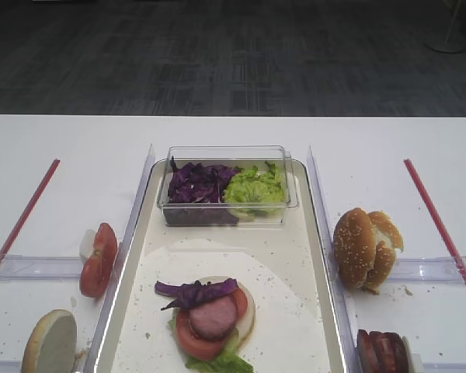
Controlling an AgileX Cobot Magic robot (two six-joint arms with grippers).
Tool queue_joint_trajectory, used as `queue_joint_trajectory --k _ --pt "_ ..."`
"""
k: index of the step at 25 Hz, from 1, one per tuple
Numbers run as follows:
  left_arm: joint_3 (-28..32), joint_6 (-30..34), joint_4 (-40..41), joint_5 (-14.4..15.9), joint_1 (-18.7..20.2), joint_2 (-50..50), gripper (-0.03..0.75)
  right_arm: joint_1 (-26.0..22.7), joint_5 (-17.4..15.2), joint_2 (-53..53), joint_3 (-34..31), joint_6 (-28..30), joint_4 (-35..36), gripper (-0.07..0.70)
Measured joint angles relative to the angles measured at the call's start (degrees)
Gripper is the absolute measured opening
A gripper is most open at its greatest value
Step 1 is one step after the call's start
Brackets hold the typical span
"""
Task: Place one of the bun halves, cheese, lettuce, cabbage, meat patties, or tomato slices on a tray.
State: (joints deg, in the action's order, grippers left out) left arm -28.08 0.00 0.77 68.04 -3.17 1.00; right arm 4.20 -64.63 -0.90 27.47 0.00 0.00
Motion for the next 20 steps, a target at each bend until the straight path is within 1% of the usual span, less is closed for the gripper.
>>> queue_joint_trajectory --k 20 --pt "0.0 0.0 0.0 0.0 0.0 0.0 0.493 0.0 0.0 0.0 0.0 0.0 0.0 0.679"
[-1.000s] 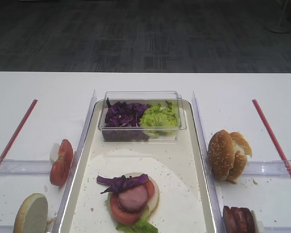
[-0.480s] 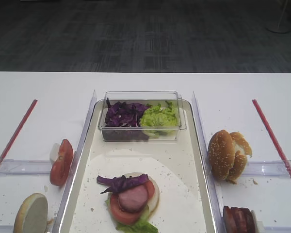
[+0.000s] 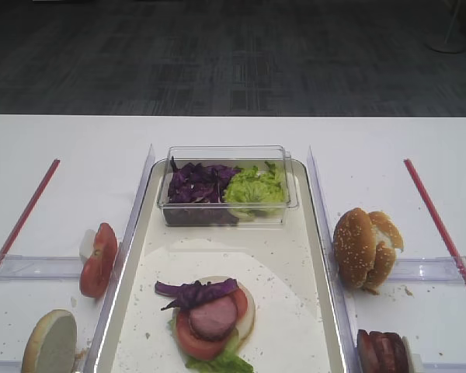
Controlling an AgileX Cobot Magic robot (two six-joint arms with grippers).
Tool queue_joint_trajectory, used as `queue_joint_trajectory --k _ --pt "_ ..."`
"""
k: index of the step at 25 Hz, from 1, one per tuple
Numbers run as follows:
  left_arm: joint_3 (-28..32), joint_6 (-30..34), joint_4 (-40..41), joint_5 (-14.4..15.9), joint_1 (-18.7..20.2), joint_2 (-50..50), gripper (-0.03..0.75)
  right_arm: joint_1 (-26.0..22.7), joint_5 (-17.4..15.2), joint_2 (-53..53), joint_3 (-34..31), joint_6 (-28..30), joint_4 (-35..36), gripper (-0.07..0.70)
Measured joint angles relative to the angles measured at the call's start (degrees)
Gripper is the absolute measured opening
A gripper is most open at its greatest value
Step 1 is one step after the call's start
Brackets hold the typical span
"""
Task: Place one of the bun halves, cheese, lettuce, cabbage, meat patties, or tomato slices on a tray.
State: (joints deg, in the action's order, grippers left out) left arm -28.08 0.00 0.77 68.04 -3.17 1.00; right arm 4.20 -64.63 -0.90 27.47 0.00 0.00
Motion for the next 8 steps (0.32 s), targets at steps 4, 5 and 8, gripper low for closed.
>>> queue_joint_trajectory --k 4,5,8 --pt "0.0 0.0 0.0 0.0 0.0 0.0 0.493 0.0 0.0 0.0 0.0 0.0 0.0 0.679" --pt "0.0 0.0 0.0 0.0 0.0 0.0 0.493 0.0 0.0 0.0 0.0 0.0 0.0 0.679" --pt "0.0 0.0 0.0 0.0 0.0 0.0 0.493 0.0 0.0 0.0 0.0 0.0 0.0 0.679"
